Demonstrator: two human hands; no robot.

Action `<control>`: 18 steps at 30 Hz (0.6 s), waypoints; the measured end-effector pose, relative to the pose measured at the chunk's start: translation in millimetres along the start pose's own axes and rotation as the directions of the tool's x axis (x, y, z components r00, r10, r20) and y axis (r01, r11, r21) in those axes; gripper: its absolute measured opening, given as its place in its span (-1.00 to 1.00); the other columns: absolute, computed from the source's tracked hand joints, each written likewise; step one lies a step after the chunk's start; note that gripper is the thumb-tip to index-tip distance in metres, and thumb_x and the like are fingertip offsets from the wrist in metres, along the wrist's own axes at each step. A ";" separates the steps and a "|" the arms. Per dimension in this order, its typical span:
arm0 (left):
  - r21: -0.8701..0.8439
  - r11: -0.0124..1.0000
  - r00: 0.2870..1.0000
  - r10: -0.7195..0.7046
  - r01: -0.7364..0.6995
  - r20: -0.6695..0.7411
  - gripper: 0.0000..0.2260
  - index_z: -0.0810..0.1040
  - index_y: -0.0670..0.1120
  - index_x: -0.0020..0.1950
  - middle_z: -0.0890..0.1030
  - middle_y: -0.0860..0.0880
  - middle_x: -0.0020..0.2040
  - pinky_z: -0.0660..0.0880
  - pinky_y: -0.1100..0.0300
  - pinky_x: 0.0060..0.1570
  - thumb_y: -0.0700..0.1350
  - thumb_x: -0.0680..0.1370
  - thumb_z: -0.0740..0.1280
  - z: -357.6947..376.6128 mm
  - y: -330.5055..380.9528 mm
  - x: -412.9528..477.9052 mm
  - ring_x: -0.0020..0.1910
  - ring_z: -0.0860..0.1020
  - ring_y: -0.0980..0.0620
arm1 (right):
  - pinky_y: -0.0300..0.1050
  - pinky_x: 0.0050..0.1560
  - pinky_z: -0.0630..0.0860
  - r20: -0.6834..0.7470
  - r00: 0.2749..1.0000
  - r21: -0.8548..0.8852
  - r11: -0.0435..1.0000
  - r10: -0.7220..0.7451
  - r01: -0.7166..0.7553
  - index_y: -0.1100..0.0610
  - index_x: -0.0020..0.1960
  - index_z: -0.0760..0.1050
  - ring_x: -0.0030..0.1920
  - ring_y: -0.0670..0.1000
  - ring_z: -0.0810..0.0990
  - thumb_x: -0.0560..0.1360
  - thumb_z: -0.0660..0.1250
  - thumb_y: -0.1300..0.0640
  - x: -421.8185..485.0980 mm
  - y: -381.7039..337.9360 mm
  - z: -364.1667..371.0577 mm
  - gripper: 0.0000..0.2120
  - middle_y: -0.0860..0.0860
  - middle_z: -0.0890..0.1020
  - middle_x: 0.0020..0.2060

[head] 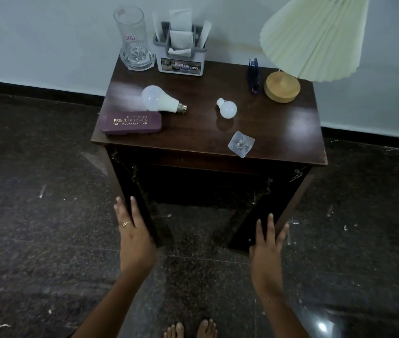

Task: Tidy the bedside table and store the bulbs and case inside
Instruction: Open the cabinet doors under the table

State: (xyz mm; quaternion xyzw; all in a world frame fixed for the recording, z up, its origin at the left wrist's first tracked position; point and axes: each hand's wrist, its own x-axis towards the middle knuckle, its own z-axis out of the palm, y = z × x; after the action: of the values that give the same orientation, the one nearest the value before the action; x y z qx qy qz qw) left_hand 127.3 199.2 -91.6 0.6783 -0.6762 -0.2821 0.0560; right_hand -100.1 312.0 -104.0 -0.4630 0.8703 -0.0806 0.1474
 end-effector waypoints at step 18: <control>0.477 0.857 0.976 0.118 -0.194 0.185 -0.32 -0.18 -0.23 0.50 -0.50 -0.31 0.36 -0.11 -0.09 0.48 -0.41 0.51 0.15 -31.2 -65.5 -5.0 0.39 -0.47 -0.25 | 0.20 0.37 0.19 0.123 0.984 -0.508 0.844 -0.126 0.171 0.44 0.35 0.23 0.42 0.09 -0.50 0.26 0.28 0.58 -24.2 74.1 -32.5 -0.33 0.41 0.17 0.40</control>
State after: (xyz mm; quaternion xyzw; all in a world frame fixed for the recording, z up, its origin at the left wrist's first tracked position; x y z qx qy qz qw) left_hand 199.9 199.6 -94.0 0.5898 -0.7808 -0.1449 -0.1464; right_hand -156.0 373.6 -89.4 -0.5544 0.8144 0.1645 0.0481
